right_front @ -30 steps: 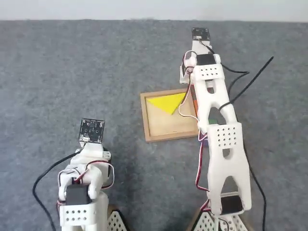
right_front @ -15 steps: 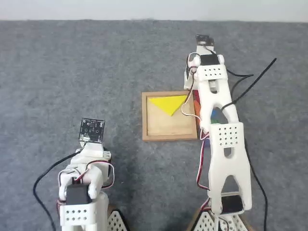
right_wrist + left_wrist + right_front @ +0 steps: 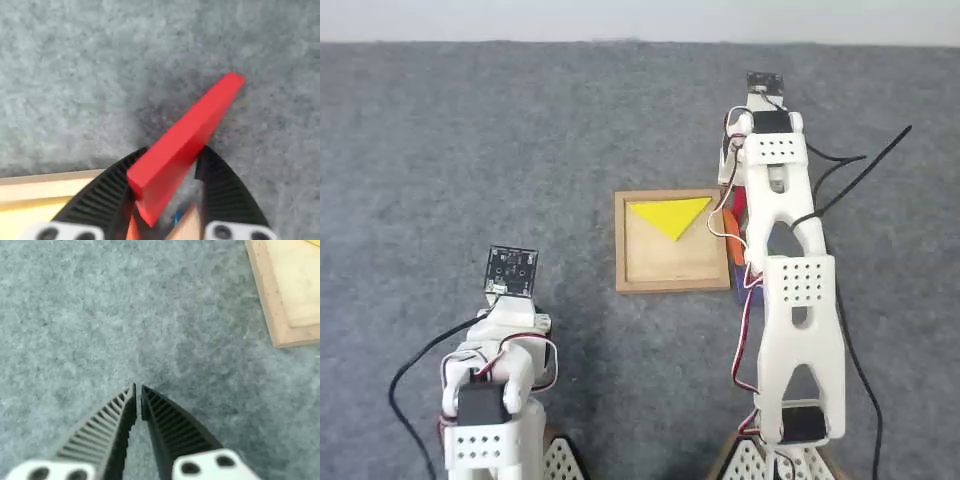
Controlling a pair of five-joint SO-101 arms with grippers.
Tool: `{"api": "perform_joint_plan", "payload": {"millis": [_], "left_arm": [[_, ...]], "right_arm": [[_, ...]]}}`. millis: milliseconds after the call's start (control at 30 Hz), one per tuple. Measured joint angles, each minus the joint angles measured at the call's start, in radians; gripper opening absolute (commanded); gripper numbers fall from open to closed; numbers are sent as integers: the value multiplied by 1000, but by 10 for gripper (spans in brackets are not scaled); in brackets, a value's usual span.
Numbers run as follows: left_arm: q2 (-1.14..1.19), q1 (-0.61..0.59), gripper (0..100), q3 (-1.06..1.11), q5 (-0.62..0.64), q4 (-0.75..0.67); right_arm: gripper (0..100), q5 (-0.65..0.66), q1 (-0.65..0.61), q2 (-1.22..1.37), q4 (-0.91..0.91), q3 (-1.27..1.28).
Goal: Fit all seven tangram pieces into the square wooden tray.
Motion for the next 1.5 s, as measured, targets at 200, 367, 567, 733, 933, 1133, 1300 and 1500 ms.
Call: {"api": "perform_joint_plan", "payload": {"millis": [200, 367, 567, 733, 933, 1133, 1300, 1500], "left_arm": [[0, 0, 21, 0, 0, 0], [0, 0, 21, 0, 0, 0], [0, 0, 21, 0, 0, 0], [0, 0, 21, 0, 0, 0], [0, 0, 21, 0, 0, 0], [0, -2, 21, 0, 0, 0], [0, -2, 21, 0, 0, 0], [0, 0, 21, 0, 0, 0]], "right_arm": [[6, 28, 0, 2, 38, -15], [6, 40, -6, 9, 170, -144], [6, 40, -26, 8, 249, -330], [6, 21, -121, -9, 249, -299], [6, 21, -269, -235, 250, -68], [6, 21, -373, -545, 239, 348], [6, 21, -437, -684, 72, 646], [6, 12, -514, -789, -184, 959]]}}
